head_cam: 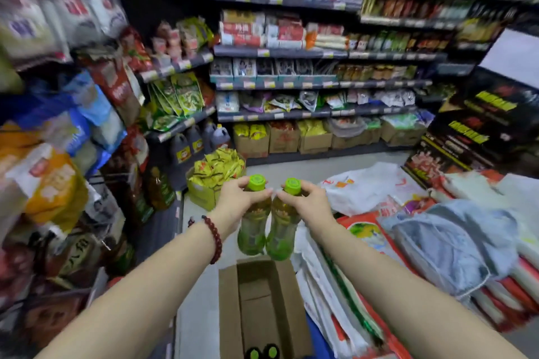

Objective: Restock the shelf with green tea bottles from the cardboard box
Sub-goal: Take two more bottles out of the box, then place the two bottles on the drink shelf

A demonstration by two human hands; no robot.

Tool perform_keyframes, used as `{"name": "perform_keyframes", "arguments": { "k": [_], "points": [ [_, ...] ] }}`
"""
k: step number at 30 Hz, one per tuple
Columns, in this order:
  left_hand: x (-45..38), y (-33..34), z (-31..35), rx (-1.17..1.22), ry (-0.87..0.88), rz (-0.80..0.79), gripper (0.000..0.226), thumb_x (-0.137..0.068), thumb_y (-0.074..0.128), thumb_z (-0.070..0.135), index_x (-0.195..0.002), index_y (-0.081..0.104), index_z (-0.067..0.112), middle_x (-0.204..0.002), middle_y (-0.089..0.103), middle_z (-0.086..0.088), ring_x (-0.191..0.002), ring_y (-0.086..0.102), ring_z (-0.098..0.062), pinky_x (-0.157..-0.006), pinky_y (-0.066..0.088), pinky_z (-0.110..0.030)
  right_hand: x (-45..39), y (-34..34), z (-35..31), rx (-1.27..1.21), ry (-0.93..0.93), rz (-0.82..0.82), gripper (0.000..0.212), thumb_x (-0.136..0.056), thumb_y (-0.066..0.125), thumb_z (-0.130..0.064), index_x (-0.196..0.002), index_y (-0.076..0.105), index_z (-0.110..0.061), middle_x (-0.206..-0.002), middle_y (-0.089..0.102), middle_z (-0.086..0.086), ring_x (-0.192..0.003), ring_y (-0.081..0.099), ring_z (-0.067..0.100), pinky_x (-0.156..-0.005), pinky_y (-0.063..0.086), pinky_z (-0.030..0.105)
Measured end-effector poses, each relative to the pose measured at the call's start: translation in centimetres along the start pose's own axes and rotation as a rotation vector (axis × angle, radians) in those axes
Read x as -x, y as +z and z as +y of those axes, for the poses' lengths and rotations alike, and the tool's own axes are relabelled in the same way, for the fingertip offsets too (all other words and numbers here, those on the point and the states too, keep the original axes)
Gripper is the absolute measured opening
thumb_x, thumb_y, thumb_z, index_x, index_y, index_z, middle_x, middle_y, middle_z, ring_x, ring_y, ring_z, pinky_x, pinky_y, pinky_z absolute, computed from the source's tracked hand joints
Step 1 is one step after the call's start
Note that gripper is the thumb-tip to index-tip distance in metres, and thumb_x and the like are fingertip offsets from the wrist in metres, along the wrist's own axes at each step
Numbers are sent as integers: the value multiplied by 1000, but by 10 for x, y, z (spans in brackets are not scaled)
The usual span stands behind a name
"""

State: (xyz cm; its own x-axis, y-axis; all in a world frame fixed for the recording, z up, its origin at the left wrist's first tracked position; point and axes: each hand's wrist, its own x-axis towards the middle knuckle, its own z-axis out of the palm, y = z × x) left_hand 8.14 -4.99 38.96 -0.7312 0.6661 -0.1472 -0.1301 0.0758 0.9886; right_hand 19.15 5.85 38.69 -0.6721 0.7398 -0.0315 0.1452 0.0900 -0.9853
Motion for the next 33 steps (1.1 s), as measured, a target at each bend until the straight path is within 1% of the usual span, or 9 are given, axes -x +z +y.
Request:
{"name": "perform_keyframes", "arguments": {
  "k": [3,5,9,11,13,19,24,30,33],
  "points": [
    [20,-14,74,-4,69,-2,28,-70,80,6,-97,70,4,-82,69,-5,-75,63,-17,-72,56,-27,13,0,-80,-28,-87,10,17,-76,76,-3,-91,71,4,-73,64,3,-49,54,-9,-56,47,8],
    [31,-25,114,-30,123,1,22,-68,82,8,-88,72,11,-78,71,0,-75,63,-15,-77,53,-30,24,3,-128,-19,-148,6,9,-74,80,-11,-81,74,-11,-72,68,-2,-60,60,-3,-66,52,17],
    [60,-47,179,-20,207,-2,18,-67,82,7,-79,72,17,-75,73,2,-75,67,-16,-78,54,-31,45,12,-194,27,-229,44,38,-54,81,-46,-78,77,-17,-82,77,2,-84,72,21,-85,58,43],
    [79,-56,202,-4,220,-3,17,-67,82,7,-80,73,14,-82,74,-5,-80,68,-23,-79,56,-32,59,18,-216,19,-261,51,37,-55,81,-48,-77,77,-19,-82,78,2,-86,72,22,-86,57,47],
    [99,-67,219,14,219,1,15,-68,80,5,-78,73,13,-74,74,-1,-73,68,-21,-66,57,-25,72,24,-234,8,-277,33,33,-56,82,-46,-76,77,-20,-82,78,1,-90,72,24,-88,56,48],
    [165,-107,243,32,242,129,9,-66,82,11,-68,74,16,-67,74,-1,-63,68,-16,-63,56,-27,111,47,-274,-35,-320,-172,13,-69,84,-26,-75,78,-16,-81,78,3,-81,73,20,-87,58,45],
    [226,-142,251,33,227,221,11,-65,83,12,-73,76,14,-76,75,-7,-69,70,-21,-71,56,-30,147,81,-299,-36,-340,-336,25,-69,84,-26,-89,78,-12,-88,78,3,-89,74,20,-84,59,36],
    [295,-194,256,50,176,326,7,-67,82,11,-70,76,12,-76,75,-8,-67,70,-21,-68,58,-31,189,136,-320,15,-342,-479,47,-52,86,-45,-85,79,-12,-86,78,3,-85,73,19,-82,58,37],
    [322,-231,252,25,149,368,51,-53,90,28,-97,73,10,-98,73,-10,-87,70,-22,-78,56,-33,218,162,-327,19,-364,-508,43,-60,87,-40,-81,72,-6,-76,69,-2,-70,61,14,-59,44,23]
  ]
}}
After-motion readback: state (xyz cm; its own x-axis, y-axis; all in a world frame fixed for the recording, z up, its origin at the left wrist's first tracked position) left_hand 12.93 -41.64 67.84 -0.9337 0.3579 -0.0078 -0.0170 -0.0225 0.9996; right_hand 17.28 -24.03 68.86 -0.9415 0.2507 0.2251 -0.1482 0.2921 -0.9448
